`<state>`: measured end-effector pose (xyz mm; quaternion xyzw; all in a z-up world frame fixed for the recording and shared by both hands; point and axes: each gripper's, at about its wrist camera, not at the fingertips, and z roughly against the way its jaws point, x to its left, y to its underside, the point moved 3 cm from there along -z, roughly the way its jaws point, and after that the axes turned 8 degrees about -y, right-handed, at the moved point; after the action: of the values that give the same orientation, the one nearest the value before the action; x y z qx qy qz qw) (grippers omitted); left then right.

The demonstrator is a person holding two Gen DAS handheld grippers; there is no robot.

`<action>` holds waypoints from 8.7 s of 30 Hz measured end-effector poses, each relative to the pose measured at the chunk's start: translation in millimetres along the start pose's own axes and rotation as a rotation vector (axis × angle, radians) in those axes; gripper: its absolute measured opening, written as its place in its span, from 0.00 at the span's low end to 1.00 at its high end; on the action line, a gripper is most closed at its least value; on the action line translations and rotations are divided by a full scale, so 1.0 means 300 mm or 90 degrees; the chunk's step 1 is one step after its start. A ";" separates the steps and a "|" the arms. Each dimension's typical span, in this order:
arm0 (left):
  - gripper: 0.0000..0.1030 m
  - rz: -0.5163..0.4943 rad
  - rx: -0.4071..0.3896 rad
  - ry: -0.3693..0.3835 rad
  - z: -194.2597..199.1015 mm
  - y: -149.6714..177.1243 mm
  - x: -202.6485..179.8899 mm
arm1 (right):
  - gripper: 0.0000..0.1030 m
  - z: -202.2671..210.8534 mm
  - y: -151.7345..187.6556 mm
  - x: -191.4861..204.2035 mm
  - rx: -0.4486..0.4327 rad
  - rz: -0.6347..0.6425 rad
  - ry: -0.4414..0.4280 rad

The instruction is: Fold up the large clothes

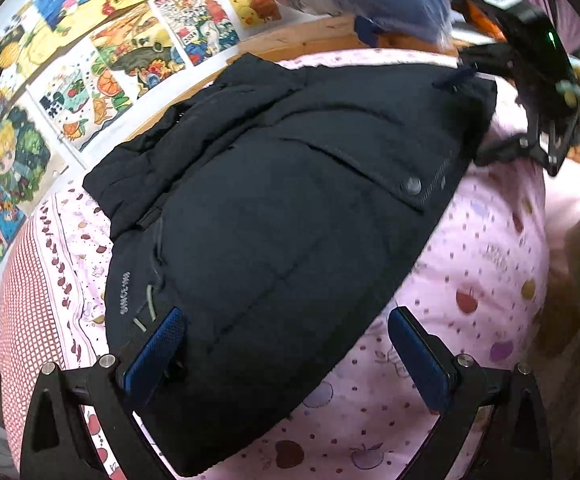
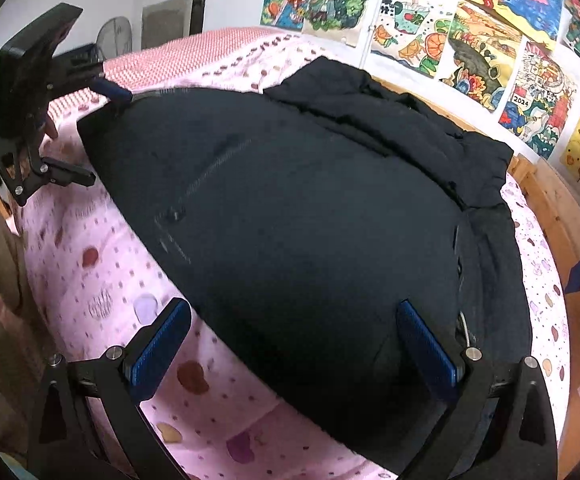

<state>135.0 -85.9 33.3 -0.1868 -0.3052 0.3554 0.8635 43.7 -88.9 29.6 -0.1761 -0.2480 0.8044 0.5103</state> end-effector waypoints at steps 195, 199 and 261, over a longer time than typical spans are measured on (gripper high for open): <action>1.00 0.519 -0.033 -0.106 -0.845 -0.357 0.896 | 0.92 -0.665 -0.706 -0.927 -0.154 -0.280 0.120; 1.00 0.513 -0.015 -0.076 -0.880 -0.349 0.888 | 0.94 -0.690 -0.699 -0.921 -0.142 -0.277 0.122; 1.00 0.539 -0.029 -0.158 -0.770 -0.273 0.918 | 0.98 -0.605 -0.654 -0.827 -0.135 -0.221 0.228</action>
<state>483.0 34.7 14.3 -0.2705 -0.3110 0.6910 0.5938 388.3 -204.8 2.8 -0.3229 -0.2629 0.6307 0.6549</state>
